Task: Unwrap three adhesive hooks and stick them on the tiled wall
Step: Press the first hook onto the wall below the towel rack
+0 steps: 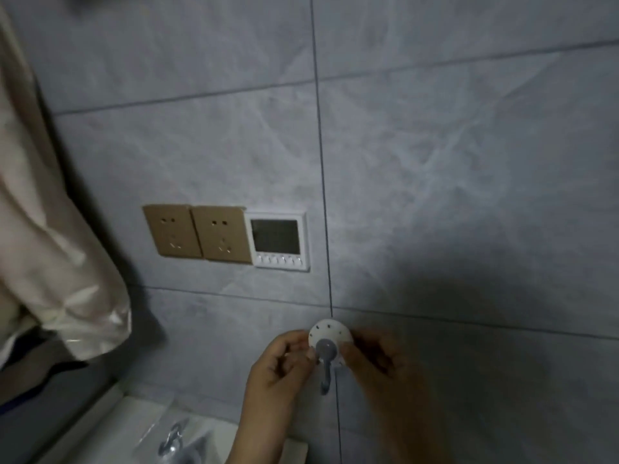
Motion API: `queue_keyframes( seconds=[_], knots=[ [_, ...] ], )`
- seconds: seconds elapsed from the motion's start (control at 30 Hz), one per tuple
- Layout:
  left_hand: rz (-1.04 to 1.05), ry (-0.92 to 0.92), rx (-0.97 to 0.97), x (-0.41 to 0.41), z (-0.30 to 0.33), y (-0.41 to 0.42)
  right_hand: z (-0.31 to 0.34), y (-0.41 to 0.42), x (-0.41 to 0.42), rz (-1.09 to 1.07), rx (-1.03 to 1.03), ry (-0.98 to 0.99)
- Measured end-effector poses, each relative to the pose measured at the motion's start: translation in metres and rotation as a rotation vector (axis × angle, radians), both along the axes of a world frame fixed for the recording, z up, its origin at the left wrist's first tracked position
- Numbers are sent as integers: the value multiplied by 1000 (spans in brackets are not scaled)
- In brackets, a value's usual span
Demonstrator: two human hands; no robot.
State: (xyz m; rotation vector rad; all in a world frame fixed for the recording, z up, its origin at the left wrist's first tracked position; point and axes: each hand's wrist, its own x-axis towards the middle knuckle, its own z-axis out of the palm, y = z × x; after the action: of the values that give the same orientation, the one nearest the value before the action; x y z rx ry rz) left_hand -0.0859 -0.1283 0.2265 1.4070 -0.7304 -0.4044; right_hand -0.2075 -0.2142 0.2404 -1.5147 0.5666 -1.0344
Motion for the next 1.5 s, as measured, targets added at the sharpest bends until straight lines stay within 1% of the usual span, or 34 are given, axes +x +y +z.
queue_keyframes(
  seconds=[0.1, 0.17, 0.23, 0.3, 0.43, 0.57, 0.67, 0.73, 0.83, 0.93, 1.17, 1.3, 1.5],
  knots=[
    [45, -54, -61, 10, 33, 7, 39, 6, 13, -1, -176, -45],
    [72, -71, -90, 17, 53, 10, 63, 10, 21, -20, -316, -21],
    [81, -84, -124, 24, 72, 13, 79, 10, 30, -123, -409, 18],
    [82, -104, -152, 32, 91, 13, 93, 10, 40, -228, -451, 38],
    [117, -157, -211, 48, 132, 10, 128, 11, 60, -261, -423, -63],
    [127, -258, -272, 63, 176, 7, 170, 17, 78, -253, -392, -112],
    [141, -351, -304, 74, 210, 6, 203, 18, 90, -346, -458, -112],
    [138, -396, -322, 80, 233, 4, 224, 16, 96, -395, -502, -148],
    [143, -428, -346, 91, 263, 2, 253, 16, 107, -423, -532, -203],
    [184, -443, -382, 99, 287, -5, 274, 14, 121, -469, -605, -228],
    [298, -497, -434, 116, 320, -23, 307, 7, 145, -557, -710, -209],
    [331, -490, -489, 120, 327, -30, 317, 2, 153, -611, -706, -211],
    [401, -531, -429, 127, 330, -39, 319, -5, 160, -636, -669, -234]
  ],
)
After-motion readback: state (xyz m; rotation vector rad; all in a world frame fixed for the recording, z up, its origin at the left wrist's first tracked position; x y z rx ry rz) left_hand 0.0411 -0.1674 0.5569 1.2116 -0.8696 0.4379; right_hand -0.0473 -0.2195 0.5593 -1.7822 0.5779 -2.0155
